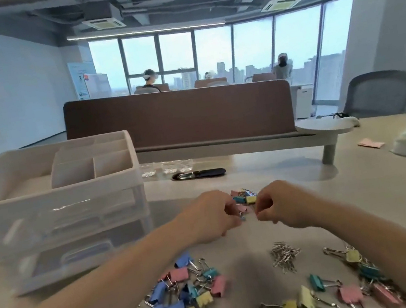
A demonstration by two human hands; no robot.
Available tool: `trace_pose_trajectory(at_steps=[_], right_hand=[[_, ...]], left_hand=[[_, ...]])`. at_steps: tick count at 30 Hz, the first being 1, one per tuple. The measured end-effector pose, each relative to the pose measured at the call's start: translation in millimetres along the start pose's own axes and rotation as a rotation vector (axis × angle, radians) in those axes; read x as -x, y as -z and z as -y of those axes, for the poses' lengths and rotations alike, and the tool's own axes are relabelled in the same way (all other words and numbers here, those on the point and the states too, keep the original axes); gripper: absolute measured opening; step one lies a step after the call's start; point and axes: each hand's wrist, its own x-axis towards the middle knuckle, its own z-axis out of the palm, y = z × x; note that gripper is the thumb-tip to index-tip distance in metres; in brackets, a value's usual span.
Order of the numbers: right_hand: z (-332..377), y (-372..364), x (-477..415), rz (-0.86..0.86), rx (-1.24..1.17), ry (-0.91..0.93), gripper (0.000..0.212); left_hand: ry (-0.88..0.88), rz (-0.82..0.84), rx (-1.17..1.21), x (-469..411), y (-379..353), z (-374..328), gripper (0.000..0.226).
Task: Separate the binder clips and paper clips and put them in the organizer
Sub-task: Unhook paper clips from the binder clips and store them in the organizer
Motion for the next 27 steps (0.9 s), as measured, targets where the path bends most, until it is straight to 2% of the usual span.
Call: trace_pose_trajectory(at_steps=[2, 8, 10, 12, 14, 20, 27], right_hand=[[-22.4, -3.9, 8.9, 0.052, 0.025, -0.036, 0.003], [-58.1, -16.6, 32.5, 0.243, 0.158, -0.105, 0.061], [-64.0, -20.2, 36.8, 0.272, 0.165, -0.111, 0.075], [-62.1, -24.7, 34.5, 0.301, 0.194, -0.098, 0.080], [-65.0, -30.2, 33.5, 0.304, 0.199, -0.097, 0.074], [-66.2, -41.5, 25.3, 0.268, 0.165, -0.098, 0.038], [-57.8, -52.8, 16.3, 0.216, 0.139, -0.159, 0.025]], left_hand=[[-0.004, 0.085, -0.001, -9.6, -21.7, -8.1, 0.013], [-0.036, 0.287, -0.258, -24.8, -66.3, -28.5, 0.069], [-0.032, 0.337, -0.303, -29.1, -76.8, -34.6, 0.080], [-0.033, 0.344, -0.365, -30.9, -80.0, -35.2, 0.081], [-0.034, 0.345, -0.381, -37.1, -87.1, -38.6, 0.074], [0.019, 0.290, -0.217, -46.4, -93.8, -32.4, 0.055], [0.056, 0.227, -0.166, -50.1, -97.1, -27.3, 0.038]])
